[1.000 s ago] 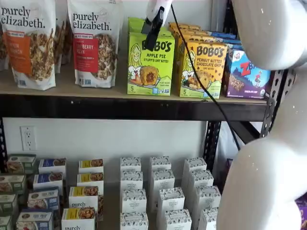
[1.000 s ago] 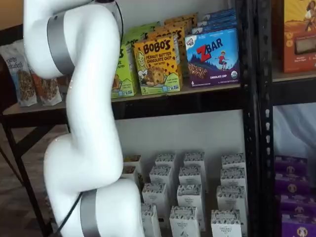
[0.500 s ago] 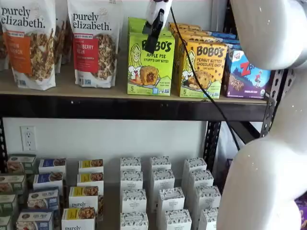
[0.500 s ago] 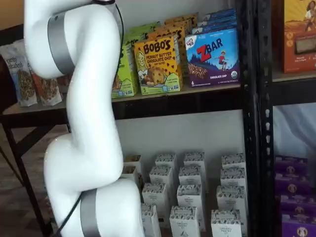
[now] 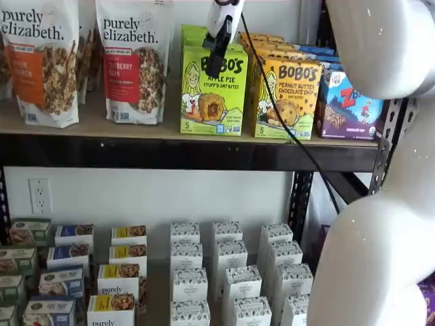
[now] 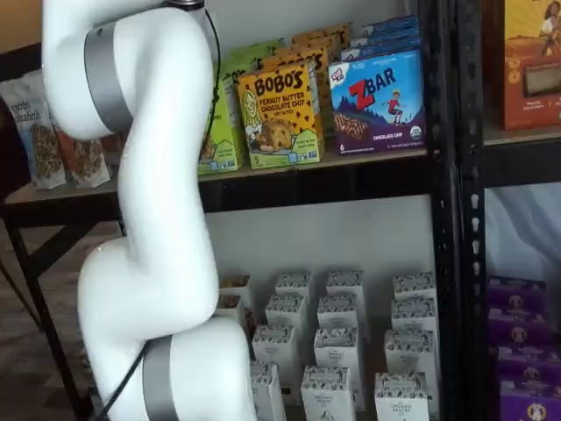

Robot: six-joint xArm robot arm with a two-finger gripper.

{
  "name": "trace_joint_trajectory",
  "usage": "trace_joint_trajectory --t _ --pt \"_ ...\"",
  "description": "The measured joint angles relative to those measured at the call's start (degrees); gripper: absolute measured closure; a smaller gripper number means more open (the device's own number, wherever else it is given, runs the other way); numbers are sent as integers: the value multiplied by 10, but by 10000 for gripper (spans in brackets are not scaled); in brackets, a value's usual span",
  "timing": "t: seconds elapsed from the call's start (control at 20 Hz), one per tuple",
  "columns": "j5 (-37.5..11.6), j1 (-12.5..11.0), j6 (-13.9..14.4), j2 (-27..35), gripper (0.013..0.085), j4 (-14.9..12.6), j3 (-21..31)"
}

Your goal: Pick the green box on the top shelf, the fourth from the left

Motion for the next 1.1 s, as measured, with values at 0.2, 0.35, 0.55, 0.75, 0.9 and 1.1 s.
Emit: trace_joint_trajectory --t 0.2,0.35,0.55,0.75,0.9,1.1 --pt "-6 1 0 -3 170 -1 7" --pt "-12 2 0 -6 210 -2 13" --pt "-16 1 -1 -8 330 1 19" --pt "-20 1 -2 -10 410 4 23" --pt "-23 0 -2 -12 450 7 25" --pt "-18 1 -1 -9 530 8 20"
